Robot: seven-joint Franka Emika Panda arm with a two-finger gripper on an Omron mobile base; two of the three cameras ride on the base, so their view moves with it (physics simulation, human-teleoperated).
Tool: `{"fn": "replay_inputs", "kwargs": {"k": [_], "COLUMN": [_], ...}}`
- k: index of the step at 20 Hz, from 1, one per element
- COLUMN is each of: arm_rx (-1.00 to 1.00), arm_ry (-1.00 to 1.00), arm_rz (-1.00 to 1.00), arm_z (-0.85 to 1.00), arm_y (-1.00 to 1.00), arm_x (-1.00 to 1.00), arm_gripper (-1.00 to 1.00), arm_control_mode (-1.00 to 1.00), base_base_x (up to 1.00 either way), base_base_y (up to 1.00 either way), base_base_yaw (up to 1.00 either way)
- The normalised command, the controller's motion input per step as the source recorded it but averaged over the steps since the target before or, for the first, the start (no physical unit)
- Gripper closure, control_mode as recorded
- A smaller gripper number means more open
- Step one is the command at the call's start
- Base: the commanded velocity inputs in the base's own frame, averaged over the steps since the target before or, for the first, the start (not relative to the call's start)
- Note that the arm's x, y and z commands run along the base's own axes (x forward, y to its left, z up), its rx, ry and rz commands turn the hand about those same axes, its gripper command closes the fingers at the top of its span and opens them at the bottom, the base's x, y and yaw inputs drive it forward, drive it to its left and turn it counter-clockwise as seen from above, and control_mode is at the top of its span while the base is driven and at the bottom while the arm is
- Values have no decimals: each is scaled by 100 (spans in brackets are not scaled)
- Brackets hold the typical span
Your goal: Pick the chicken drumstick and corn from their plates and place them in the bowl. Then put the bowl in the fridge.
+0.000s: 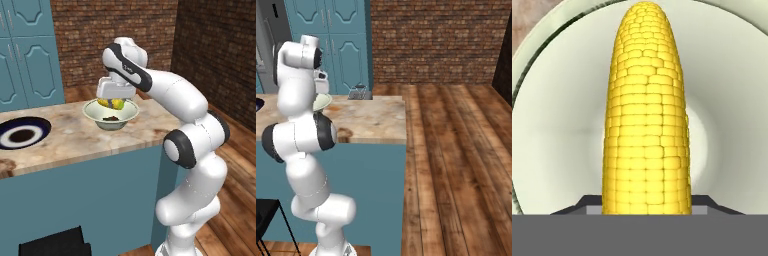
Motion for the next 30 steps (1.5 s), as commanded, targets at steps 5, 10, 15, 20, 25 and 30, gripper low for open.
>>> {"fn": "replay_inputs", "kwargs": {"k": [5,10,15,20,25,30], "arm_rx": [0,0,0,0,0,0], "arm_ry": [0,0,0,0,0,0], "arm_rz": [0,0,0,0,0,0], "arm_z": [-1,-1,-10,-11,-8,-6], "arm_y": [-17,-18,-3,4,6,5], "arm_x": [-13,-5,0,4,15,8], "arm_gripper": [100,100,100,100,100,100], "arm_control_mode": [-100,-100,-100,-100,-100,-100], "base_base_x": [0,0,0,0,0,0], "base_base_y": [0,0,0,0,0,0], "base_base_yaw": [0,0,0,0,0,0]}}
